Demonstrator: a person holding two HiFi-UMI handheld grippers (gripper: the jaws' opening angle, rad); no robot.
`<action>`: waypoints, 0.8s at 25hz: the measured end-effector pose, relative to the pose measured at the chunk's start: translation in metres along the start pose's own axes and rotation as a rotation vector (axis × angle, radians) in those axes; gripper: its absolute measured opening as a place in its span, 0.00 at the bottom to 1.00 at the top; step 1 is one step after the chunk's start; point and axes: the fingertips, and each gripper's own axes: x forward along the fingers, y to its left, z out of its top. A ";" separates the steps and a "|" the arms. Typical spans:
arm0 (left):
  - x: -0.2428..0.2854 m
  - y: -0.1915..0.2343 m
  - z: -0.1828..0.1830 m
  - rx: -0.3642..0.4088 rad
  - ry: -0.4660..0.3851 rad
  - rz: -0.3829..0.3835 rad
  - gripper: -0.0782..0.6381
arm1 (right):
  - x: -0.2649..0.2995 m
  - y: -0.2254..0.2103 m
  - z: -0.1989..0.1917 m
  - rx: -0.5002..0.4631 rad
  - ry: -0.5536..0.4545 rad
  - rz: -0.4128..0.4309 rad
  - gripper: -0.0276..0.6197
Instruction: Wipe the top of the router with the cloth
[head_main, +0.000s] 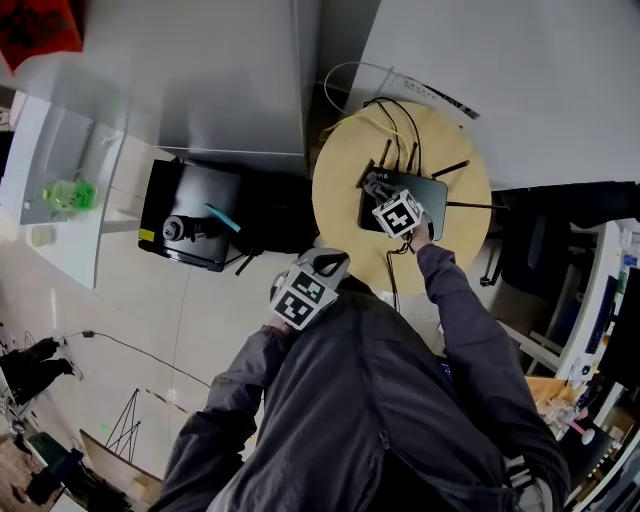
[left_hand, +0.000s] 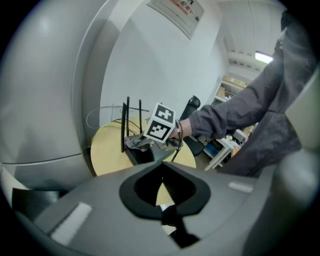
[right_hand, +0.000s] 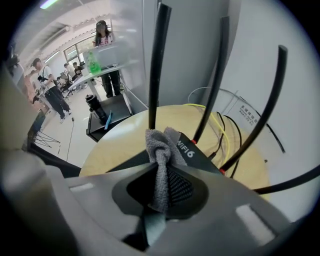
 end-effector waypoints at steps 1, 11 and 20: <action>0.001 -0.002 0.001 0.003 0.002 -0.001 0.11 | -0.001 -0.003 -0.007 0.011 0.007 0.000 0.10; 0.019 -0.018 0.007 0.034 0.025 -0.027 0.11 | -0.022 -0.051 -0.067 0.102 0.032 -0.052 0.10; 0.038 -0.036 0.012 0.066 0.049 -0.056 0.11 | -0.039 -0.087 -0.121 0.194 0.055 -0.106 0.10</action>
